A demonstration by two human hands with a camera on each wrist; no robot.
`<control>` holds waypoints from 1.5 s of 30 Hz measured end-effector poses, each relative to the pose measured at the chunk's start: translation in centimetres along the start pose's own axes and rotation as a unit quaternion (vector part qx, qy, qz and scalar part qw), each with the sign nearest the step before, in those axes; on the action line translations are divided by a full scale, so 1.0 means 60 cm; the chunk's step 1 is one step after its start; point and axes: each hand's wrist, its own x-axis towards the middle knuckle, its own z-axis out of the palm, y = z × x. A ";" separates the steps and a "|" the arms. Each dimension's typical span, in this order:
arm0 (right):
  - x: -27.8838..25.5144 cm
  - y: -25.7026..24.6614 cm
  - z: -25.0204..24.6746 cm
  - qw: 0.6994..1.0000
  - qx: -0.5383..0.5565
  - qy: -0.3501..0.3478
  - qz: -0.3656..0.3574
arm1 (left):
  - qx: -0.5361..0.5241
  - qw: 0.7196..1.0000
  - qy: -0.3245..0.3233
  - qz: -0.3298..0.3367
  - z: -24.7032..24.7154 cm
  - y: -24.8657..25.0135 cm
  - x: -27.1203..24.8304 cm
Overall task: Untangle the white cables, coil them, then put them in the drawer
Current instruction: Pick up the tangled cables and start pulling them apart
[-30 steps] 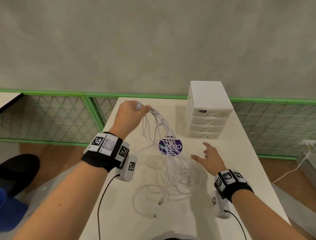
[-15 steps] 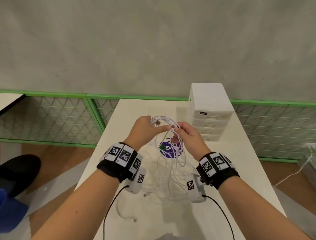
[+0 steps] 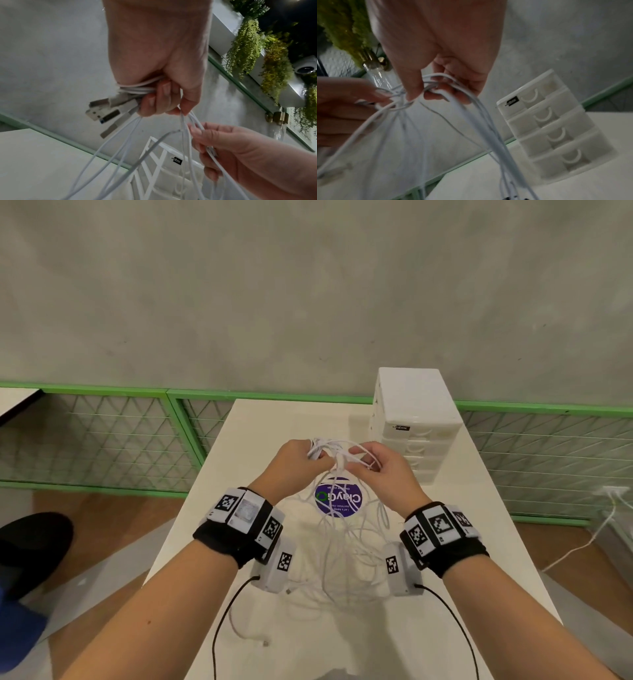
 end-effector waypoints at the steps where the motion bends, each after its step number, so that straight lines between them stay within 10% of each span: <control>1: 0.001 0.007 -0.007 1.000 -0.013 0.008 0.003 | 0.016 1.000 -0.009 0.002 -0.002 -0.002 -0.001; 19: -0.017 0.084 -0.032 0.995 -0.063 0.043 0.055 | -0.036 0.997 0.028 -0.057 -0.032 -0.026 -0.012; 33: -0.004 0.029 0.000 0.976 -0.183 0.049 -0.111 | 0.041 0.998 -0.023 -0.040 -0.020 -0.012 -0.001; 45: -0.015 0.079 -0.061 0.944 -0.315 0.073 0.070 | 0.098 0.994 -0.009 -0.044 -0.047 -0.059 0.002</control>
